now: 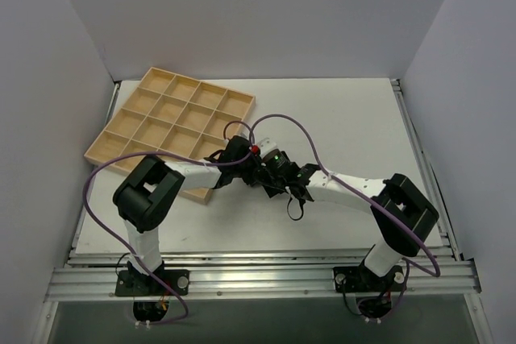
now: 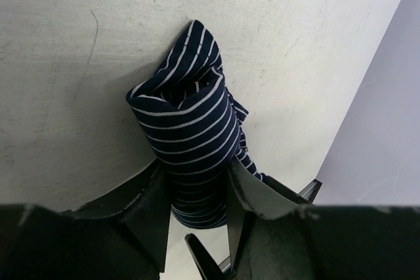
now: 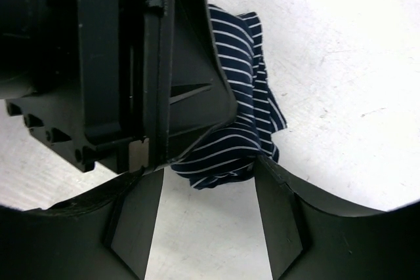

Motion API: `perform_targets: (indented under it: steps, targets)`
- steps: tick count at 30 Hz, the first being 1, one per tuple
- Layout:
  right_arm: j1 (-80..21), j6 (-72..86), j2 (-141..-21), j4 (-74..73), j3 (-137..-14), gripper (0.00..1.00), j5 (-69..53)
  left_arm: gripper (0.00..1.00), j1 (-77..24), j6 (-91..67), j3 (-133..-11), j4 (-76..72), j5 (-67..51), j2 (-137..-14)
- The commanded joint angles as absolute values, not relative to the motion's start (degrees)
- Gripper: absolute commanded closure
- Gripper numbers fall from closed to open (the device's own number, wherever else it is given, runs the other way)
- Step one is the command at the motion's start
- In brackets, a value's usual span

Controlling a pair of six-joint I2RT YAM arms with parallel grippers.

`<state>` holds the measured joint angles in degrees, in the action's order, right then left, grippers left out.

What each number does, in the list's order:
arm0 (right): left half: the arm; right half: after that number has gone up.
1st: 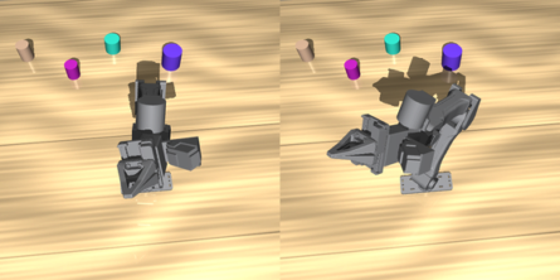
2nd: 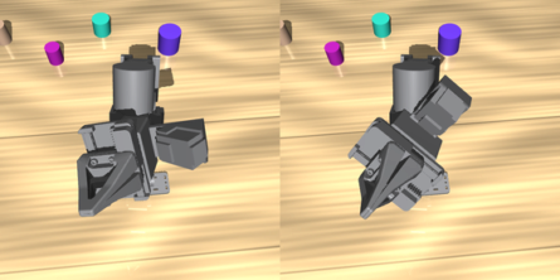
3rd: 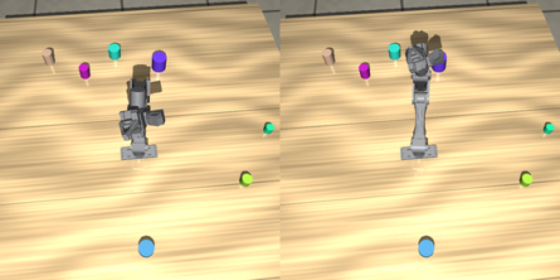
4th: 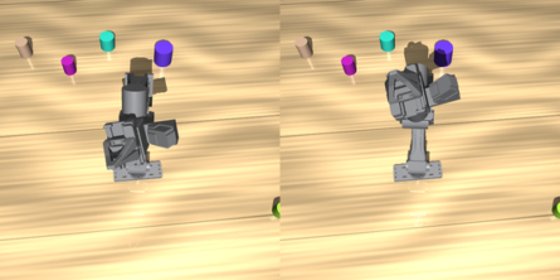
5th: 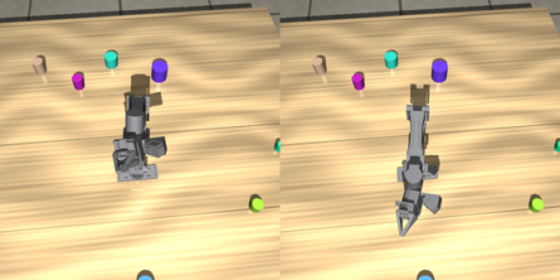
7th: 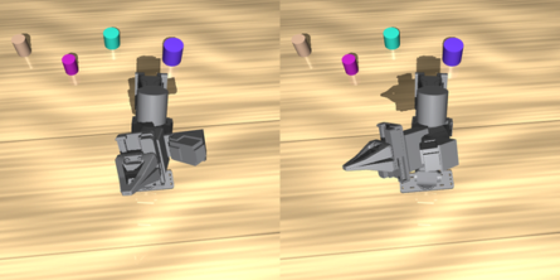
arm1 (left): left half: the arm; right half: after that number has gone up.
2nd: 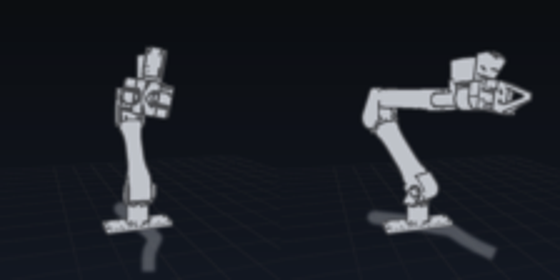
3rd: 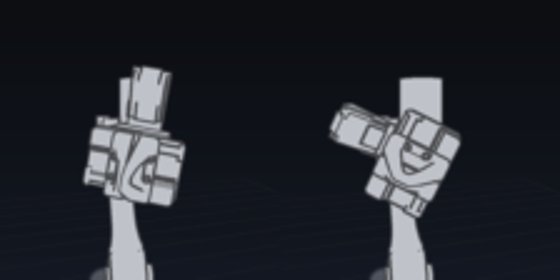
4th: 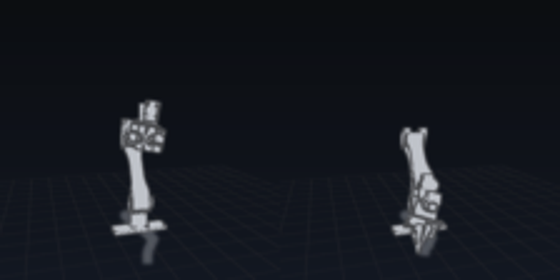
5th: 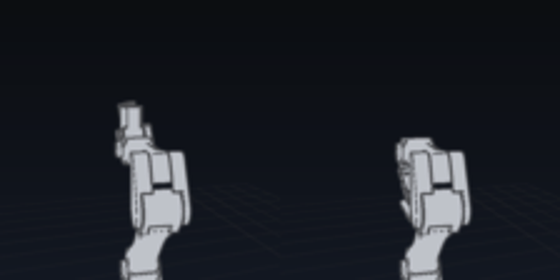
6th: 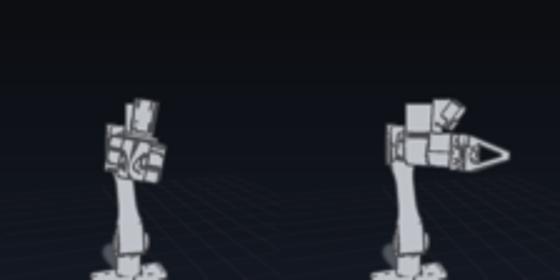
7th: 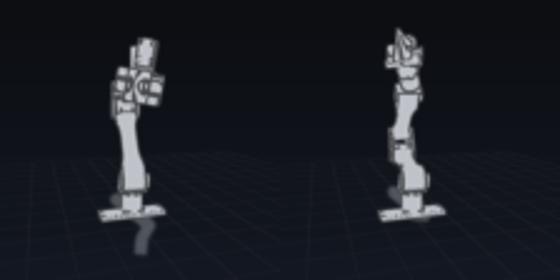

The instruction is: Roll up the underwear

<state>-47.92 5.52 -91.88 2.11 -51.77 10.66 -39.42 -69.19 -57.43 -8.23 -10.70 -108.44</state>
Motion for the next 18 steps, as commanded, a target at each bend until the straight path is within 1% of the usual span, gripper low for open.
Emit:
perform_targets:
  steps: [1, 7, 12, 18]
  targets:
    - [-49.48, 3.16, -93.43, 0.71, -54.66, 0.47, 16.34, 0.98, -40.08, -67.06, -57.83, -0.79, -8.53, -108.02]
    - [-49.83, 3.25, -92.47, 0.44, -55.37, 0.46, 18.81, 0.98, -40.17, -67.15, -57.57, -0.44, -8.53, -108.1]
    - [-49.83, 2.11, -90.88, 4.82, -52.65, 0.46, 14.96, 0.98, -40.08, -67.24, -57.74, -0.61, -9.14, -108.11]
    - [-49.83, 0.62, -93.42, 7.03, -53.17, 0.46, 12.75, 0.98, -40.08, -68.11, -57.66, -0.7, -10.28, -108.11]
